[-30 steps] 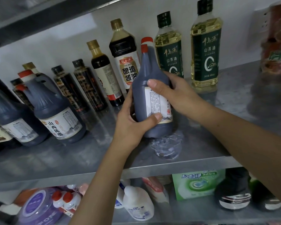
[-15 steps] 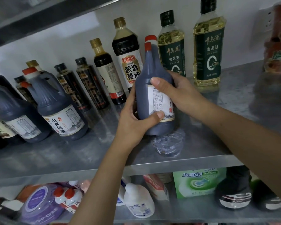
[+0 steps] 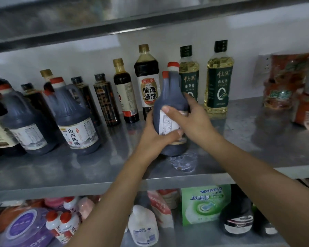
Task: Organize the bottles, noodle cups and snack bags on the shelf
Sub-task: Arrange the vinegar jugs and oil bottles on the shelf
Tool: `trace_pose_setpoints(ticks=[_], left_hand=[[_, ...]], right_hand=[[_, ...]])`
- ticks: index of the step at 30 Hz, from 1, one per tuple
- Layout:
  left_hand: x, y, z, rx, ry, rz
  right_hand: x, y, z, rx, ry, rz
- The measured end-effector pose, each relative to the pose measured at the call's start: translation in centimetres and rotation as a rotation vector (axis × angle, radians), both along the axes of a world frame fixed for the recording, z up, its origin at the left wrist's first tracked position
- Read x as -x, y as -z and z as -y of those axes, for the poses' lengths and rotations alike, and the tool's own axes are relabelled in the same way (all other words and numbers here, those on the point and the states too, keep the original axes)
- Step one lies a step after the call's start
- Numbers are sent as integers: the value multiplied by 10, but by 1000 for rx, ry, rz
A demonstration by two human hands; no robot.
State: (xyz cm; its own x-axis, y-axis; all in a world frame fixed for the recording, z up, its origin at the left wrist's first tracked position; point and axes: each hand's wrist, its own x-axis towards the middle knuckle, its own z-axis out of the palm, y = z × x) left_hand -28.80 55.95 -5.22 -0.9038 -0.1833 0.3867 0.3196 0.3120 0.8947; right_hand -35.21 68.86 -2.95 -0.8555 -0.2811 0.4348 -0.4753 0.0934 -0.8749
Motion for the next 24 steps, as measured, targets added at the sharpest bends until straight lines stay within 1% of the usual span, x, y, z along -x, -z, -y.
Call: trace_pose_setpoints(ticks=[3, 6, 11, 14, 16, 19, 22, 24], left_hand=[[-9, -8, 3, 158, -126, -20], [-18, -5, 19, 156, -88, 1], [-28, 1, 48, 140, 64, 53], [-31, 1, 51, 129, 103, 66], [-35, 1, 48, 128, 52, 60], [-36, -2, 49, 159, -79, 69], [-28, -6, 71, 191, -204, 111], [-28, -11, 87, 227, -251, 138]], right_hand=[[-25, -3, 5, -146, 172, -102], [-49, -3, 6, -220, 167, -163], [-69, 4, 2, -241, 13, 4], [-66, 4, 6, -232, 42, 46], [-66, 4, 14, -195, 81, 60], [-64, 3, 39, -198, 127, 63], [-55, 3, 73, -212, 142, 24], [-51, 3, 94, -223, 137, 18]])
